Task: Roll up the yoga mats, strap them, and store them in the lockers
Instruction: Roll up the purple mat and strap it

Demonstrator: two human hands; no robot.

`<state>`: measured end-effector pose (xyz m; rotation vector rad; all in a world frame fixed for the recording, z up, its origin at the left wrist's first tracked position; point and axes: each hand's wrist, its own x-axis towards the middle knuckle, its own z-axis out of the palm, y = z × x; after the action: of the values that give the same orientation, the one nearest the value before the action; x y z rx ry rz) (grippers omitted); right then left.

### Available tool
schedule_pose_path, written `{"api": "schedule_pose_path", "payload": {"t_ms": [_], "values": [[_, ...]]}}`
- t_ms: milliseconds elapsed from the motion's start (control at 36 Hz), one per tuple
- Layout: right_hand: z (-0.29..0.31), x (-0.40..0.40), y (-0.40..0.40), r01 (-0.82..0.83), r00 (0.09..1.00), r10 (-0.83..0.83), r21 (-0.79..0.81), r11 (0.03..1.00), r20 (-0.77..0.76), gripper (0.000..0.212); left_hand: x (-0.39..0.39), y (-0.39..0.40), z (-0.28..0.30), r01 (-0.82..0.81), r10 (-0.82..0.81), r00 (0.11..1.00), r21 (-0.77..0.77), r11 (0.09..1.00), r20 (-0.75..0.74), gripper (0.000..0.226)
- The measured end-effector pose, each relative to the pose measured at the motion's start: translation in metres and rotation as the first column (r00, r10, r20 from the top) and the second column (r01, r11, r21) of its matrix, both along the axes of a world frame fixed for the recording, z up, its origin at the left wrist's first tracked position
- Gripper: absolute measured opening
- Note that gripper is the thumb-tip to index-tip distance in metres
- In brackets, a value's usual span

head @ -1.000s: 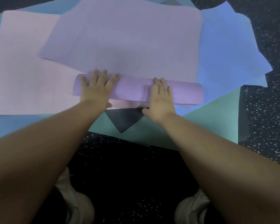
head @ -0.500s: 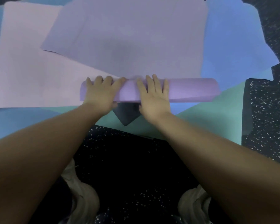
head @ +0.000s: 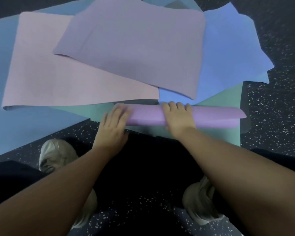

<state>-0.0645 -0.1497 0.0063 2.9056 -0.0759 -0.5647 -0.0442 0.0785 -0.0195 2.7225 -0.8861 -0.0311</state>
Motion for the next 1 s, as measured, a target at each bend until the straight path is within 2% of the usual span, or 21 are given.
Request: {"api": "schedule_pose_path", "payload": {"t_ms": [83,167,250,333,444,611,750,861,1000], "values": [[0.006,-0.004,-0.011,0.008,1.000,-0.008,0.018,1.000,0.021,0.065,-0.021,0.021,-0.007,-0.137,0.140,0.976,0.029,0.990,-0.168,0.102],[0.009,-0.010,-0.012,0.010,0.998,-0.012,0.027,1.000,0.058,0.067,-0.032,0.028,-0.007,-0.144,0.189,0.914,0.150,0.978,-0.358,0.092],[0.011,-0.017,-0.011,0.008,0.997,-0.013,0.057,0.998,0.075,0.069,-0.039,0.028,-0.004,-0.032,0.194,0.833,0.306,0.951,-0.518,0.081],[0.014,-0.021,-0.011,-0.003,0.997,-0.003,0.069,0.998,0.080,0.071,-0.046,0.027,-0.005,0.093,0.159,0.768,0.354,0.931,-0.620,0.074],[0.015,-0.025,-0.010,-0.001,0.996,-0.008,0.098,0.995,0.090,0.073,-0.048,0.025,-0.011,0.158,0.135,0.745,0.369,0.916,-0.653,0.065],[0.018,-0.029,-0.010,-0.008,0.994,-0.005,0.126,0.992,0.108,0.071,-0.038,0.022,-0.003,0.152,0.138,0.806,0.427,0.891,-0.575,0.067],[0.027,-0.030,-0.009,-0.008,0.993,-0.012,0.168,0.986,0.120,0.072,-0.028,0.029,0.014,0.054,0.146,0.830,0.337,0.940,-0.538,0.066],[0.041,-0.028,-0.002,0.009,0.987,-0.049,0.254,0.967,0.154,0.073,-0.022,0.031,0.036,-0.081,0.136,0.855,0.131,0.988,-0.500,0.065],[0.069,-0.029,0.014,-0.014,0.956,-0.093,0.359,0.933,0.280,0.081,-0.025,0.030,0.088,-0.231,0.158,0.876,-0.107,0.967,-0.456,0.080]]}}
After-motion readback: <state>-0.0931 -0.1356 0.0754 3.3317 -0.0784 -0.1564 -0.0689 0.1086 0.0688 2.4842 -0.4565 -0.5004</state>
